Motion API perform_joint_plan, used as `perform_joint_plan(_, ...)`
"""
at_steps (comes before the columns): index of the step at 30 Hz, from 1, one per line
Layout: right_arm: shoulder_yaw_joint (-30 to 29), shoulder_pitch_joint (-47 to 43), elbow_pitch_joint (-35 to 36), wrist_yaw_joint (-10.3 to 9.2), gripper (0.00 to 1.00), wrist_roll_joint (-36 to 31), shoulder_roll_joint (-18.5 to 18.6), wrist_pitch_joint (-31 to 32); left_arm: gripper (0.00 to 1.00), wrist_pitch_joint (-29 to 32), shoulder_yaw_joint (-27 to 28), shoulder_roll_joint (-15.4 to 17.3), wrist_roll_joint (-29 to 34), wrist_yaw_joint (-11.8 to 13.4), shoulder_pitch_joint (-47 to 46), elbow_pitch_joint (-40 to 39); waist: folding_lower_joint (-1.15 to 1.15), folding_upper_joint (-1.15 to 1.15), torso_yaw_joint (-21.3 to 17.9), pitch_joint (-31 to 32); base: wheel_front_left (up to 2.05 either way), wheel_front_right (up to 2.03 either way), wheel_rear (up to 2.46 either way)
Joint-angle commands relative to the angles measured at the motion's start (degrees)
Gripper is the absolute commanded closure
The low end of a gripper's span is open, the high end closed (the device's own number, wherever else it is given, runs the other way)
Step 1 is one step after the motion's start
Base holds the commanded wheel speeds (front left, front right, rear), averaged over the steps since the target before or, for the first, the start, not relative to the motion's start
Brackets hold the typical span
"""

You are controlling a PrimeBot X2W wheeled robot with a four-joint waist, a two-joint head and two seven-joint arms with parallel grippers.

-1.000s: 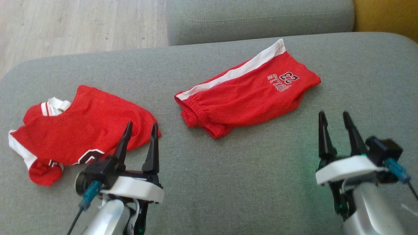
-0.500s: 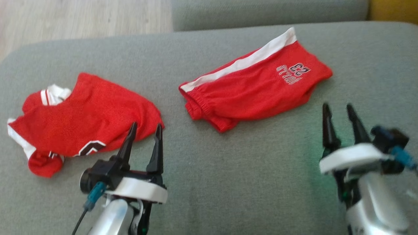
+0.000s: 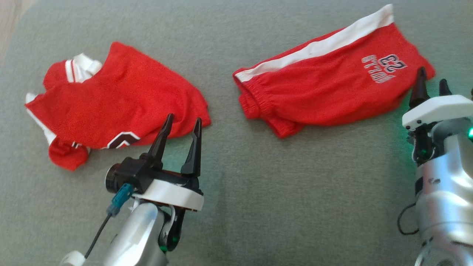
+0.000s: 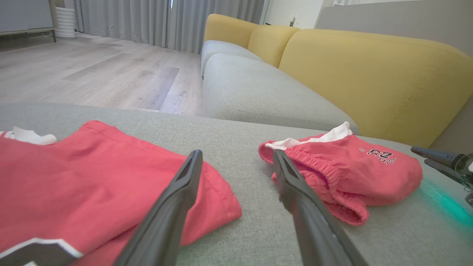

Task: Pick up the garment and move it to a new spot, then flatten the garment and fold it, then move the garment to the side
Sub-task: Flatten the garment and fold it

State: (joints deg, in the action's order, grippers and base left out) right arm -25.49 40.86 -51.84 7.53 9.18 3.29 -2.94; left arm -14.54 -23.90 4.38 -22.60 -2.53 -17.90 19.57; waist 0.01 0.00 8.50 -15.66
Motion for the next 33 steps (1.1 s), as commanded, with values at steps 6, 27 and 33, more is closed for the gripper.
perform_joint_plan(6,-8.8,6.4,-6.8,-0.04,0.00,-11.3,0.0,2.9,0.00,-0.5,1.6,-0.6,1.2,-0.5,-2.5,-0.8,-0.01,0.00,2.3,-2.2,0.00,0.00,0.00)
perform_joint_plan(27,-11.0,12.9,-16.4,-0.04,1.00,-21.2,-0.4,-0.7,0.00,-0.5,2.0,-1.4,2.0,-1.4,-3.3,0.3,-0.01,0.00,1.7,-2.6,0.00,0.00,0.00)
perform_joint_plan(33,-11.7,11.8,-17.2,-0.04,1.00,-18.3,-0.4,-6.0,0.00,-0.5,2.8,-1.4,2.1,-1.5,-2.2,0.3,-0.01,0.00,0.3,-0.3,0.00,0.00,0.00)
